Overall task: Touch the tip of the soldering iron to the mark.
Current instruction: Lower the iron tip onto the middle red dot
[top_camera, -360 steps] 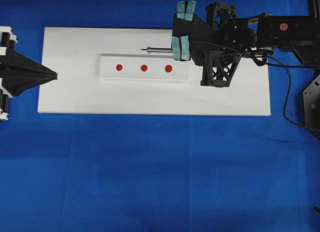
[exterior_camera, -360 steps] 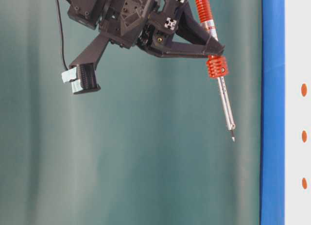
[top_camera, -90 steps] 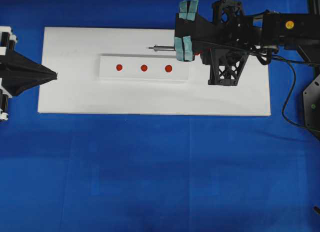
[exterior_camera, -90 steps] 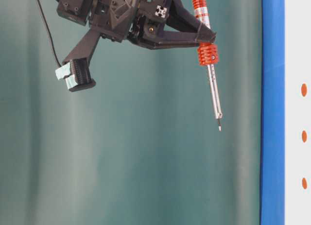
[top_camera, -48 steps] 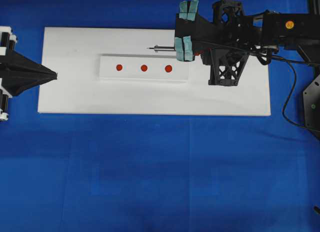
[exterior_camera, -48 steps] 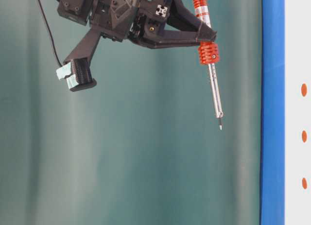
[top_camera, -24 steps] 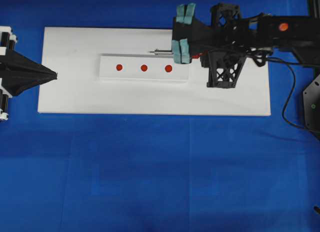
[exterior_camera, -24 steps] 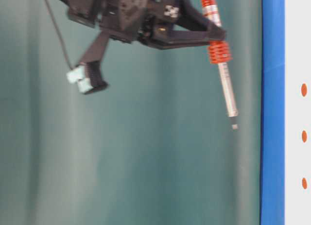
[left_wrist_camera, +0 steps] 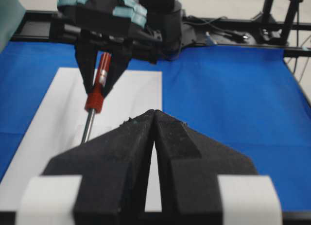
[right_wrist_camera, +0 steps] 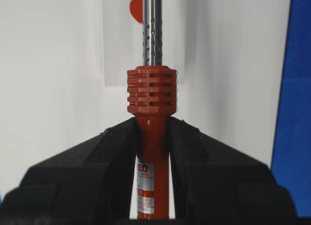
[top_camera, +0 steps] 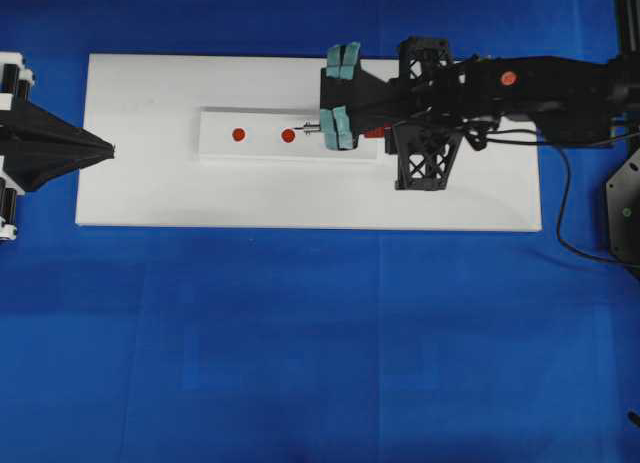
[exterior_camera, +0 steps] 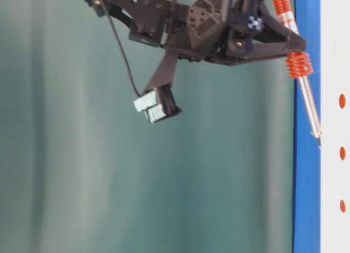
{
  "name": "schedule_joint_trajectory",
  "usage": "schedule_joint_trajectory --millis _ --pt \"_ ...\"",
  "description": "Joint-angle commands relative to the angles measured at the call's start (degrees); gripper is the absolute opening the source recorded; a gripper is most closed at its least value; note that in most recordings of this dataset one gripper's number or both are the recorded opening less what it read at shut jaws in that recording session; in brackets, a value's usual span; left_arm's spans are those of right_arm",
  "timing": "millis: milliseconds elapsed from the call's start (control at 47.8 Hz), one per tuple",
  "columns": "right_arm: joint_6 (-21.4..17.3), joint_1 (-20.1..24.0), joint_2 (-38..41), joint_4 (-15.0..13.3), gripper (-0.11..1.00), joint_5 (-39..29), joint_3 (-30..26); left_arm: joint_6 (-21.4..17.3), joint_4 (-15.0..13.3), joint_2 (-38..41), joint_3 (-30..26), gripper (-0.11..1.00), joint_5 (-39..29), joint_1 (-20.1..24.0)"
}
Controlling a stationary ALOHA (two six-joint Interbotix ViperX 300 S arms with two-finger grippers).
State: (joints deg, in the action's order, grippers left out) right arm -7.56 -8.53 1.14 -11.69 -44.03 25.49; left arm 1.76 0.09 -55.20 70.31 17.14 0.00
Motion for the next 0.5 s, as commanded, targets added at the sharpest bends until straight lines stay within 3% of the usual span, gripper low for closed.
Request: schedule_joint_trajectory --millis 0,481 --pt "0.00 0.09 0.09 0.18 0.06 0.97 -0.44 -0.09 0.09 0.26 -0.62 0.02 0.44 0.00" --pt "0.00 0.00 2.20 0.09 0.06 1.49 -0.44 -0.09 0.09 0.26 -0.62 0.02 0.26 0.00"
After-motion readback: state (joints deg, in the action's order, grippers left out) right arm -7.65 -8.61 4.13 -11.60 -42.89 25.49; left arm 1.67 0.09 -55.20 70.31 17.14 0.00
